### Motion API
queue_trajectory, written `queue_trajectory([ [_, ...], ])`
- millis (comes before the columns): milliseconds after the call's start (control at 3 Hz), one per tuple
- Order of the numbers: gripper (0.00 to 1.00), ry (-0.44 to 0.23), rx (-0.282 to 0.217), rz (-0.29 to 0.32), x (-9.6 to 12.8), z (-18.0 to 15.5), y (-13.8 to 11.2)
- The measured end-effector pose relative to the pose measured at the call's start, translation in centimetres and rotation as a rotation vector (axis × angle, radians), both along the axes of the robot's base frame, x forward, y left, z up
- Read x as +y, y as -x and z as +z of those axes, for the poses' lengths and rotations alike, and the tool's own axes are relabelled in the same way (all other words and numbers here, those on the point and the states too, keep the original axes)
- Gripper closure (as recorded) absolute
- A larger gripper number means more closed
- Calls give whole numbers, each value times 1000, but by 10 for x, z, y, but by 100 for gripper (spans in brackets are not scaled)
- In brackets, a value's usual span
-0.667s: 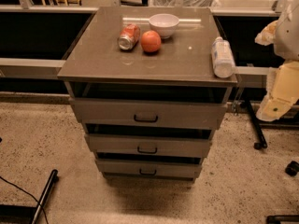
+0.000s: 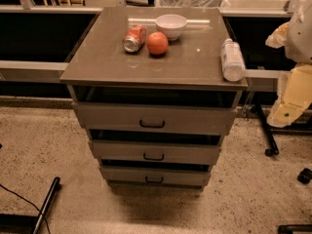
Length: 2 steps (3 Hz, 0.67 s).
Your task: Open top drawer
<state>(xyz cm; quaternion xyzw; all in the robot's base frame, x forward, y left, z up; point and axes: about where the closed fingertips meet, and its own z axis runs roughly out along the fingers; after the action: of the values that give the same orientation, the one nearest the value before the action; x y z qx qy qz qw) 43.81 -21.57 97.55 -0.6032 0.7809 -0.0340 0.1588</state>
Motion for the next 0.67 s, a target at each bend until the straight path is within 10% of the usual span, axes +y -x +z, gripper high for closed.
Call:
queue_trajectory([
  [667,0,78,-70,112,22,-72,6],
])
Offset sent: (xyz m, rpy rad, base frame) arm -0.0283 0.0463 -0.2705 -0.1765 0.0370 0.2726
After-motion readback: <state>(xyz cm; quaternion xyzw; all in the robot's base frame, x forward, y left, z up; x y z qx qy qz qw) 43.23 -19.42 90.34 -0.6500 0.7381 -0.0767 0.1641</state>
